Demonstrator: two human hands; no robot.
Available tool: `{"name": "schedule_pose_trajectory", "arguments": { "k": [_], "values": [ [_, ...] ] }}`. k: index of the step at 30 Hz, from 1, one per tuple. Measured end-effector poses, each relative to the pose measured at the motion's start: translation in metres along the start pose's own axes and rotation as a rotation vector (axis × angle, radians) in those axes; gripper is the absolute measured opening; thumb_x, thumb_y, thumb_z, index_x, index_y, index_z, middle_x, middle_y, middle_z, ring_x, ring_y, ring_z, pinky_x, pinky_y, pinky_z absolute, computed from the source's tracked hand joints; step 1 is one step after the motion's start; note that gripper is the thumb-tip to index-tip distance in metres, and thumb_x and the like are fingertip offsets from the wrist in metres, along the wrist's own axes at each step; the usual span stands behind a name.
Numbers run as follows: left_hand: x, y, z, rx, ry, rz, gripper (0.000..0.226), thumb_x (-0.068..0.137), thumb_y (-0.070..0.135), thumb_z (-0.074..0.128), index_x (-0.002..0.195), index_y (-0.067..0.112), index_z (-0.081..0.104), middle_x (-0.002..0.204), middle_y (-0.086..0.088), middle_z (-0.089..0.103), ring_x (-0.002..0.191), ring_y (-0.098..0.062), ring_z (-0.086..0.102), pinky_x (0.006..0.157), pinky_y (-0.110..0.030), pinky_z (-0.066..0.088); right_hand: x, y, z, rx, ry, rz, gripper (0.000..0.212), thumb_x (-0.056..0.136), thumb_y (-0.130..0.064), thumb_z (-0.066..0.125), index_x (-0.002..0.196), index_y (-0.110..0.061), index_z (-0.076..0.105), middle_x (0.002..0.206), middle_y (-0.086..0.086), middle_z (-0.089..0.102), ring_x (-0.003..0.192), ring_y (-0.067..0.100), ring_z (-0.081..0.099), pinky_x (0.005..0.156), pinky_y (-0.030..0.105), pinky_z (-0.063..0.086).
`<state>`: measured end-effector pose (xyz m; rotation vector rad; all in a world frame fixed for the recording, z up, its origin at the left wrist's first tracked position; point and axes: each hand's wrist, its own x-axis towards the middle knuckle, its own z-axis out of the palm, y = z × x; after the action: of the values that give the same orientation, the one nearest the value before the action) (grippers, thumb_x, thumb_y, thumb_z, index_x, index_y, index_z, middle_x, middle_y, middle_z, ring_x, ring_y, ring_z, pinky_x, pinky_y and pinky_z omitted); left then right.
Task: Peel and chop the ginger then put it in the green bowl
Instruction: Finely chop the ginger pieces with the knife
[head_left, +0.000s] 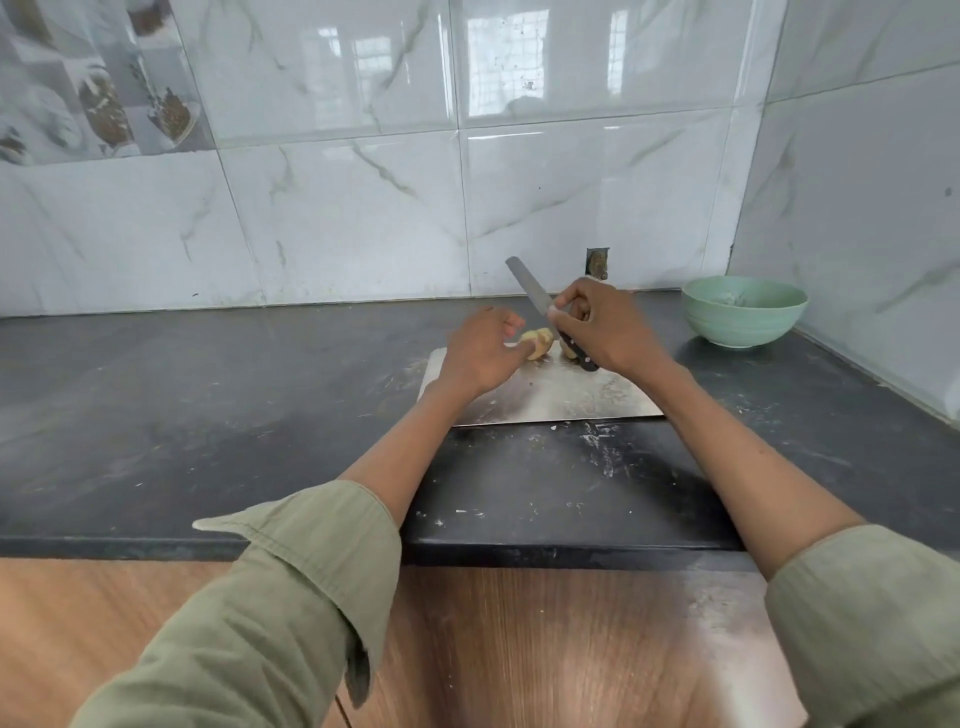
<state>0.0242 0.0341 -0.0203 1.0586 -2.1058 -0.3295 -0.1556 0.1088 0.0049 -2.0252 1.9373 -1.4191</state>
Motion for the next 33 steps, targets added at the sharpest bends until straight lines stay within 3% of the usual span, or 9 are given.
{"name": "schedule_pose_trajectory", "arguments": {
  "k": [4,7,11,19,23,25,28,30,33],
  "values": [
    [0.009,0.004,0.013,-0.013,-0.029,-0.031,0.05,0.083,0.057,0.072,0.115,0.019,0.071,0.109,0.004,0.072,0.099,-0.015,0.067,0.089,-0.037,0.055,-0.003,-0.001,0.001,-0.008,-0.026,0.017,0.01,0.092,-0.035,0.067,0.094,-0.026,0.063,0.067,-0.006,0.066,0.052,0.01,0.063,0.048,0.031,0.051],
    [0.012,0.003,0.015,-0.063,-0.032,-0.037,0.041,0.083,0.05,0.074,0.108,0.018,0.075,0.103,0.004,0.075,0.096,-0.014,0.068,0.087,-0.035,0.055,-0.003,-0.004,0.002,0.022,-0.042,0.03,0.009,0.093,-0.033,0.066,0.095,-0.026,0.062,0.07,-0.003,0.066,0.046,0.014,0.064,0.04,0.028,0.048],
    [0.015,0.0,0.017,-0.094,-0.034,-0.027,0.033,0.087,0.035,0.078,0.111,0.013,0.074,0.101,0.0,0.075,0.094,-0.014,0.069,0.082,-0.027,0.053,-0.001,-0.003,0.003,-0.004,-0.009,0.025,0.008,0.091,-0.035,0.065,0.092,-0.028,0.061,0.069,-0.006,0.066,0.049,0.012,0.063,0.048,0.031,0.051],
    [0.014,0.0,0.017,-0.055,0.046,0.088,0.028,0.095,0.026,0.07,0.118,0.011,0.068,0.108,-0.002,0.062,0.102,-0.02,0.063,0.09,-0.034,0.051,-0.001,-0.005,0.002,-0.001,0.016,0.039,0.011,0.093,-0.035,0.065,0.094,-0.025,0.062,0.067,-0.009,0.063,0.05,0.003,0.059,0.044,0.015,0.036],
    [0.013,0.0,0.012,-0.117,0.087,0.09,0.021,0.097,0.025,0.066,0.116,0.015,0.068,0.106,0.001,0.06,0.101,-0.017,0.063,0.094,-0.04,0.053,-0.001,-0.005,0.0,0.011,0.034,0.048,0.014,0.094,-0.037,0.065,0.095,-0.023,0.062,0.068,-0.009,0.063,0.054,0.002,0.057,0.049,0.019,0.037],
    [0.008,0.001,0.005,-0.121,0.076,0.108,0.022,0.098,0.025,0.066,0.117,0.016,0.069,0.11,-0.001,0.062,0.097,-0.012,0.063,0.092,-0.032,0.053,-0.002,-0.006,-0.001,0.004,0.031,0.051,0.015,0.095,-0.039,0.064,0.096,-0.024,0.061,0.07,-0.009,0.064,0.056,0.003,0.059,0.049,0.02,0.038],
    [-0.011,0.002,-0.013,-0.096,0.035,0.2,0.022,0.095,0.025,0.072,0.115,0.016,0.072,0.107,0.004,0.063,0.093,-0.006,0.062,0.079,-0.008,0.043,-0.004,-0.009,0.0,0.035,0.018,0.063,0.014,0.094,-0.038,0.063,0.096,-0.024,0.06,0.072,-0.008,0.067,0.057,0.007,0.063,0.048,0.019,0.041],
    [-0.029,-0.003,-0.026,-0.068,-0.006,0.244,0.021,0.093,0.03,0.075,0.112,0.022,0.074,0.104,0.008,0.064,0.091,-0.002,0.062,0.073,-0.006,0.041,-0.005,-0.013,0.002,0.077,0.005,0.062,0.013,0.093,-0.034,0.063,0.096,-0.022,0.059,0.074,-0.005,0.069,0.059,0.011,0.065,0.053,0.026,0.046],
    [-0.047,-0.012,-0.039,-0.036,-0.072,0.242,0.024,0.088,0.037,0.08,0.107,0.024,0.076,0.1,0.012,0.065,0.086,-0.001,0.063,0.073,-0.013,0.047,-0.01,-0.02,0.004,0.035,-0.057,0.059,0.017,0.092,-0.032,0.064,0.1,-0.019,0.056,0.078,-0.005,0.068,0.068,0.011,0.063,0.059,0.031,0.042]
  ]
}}
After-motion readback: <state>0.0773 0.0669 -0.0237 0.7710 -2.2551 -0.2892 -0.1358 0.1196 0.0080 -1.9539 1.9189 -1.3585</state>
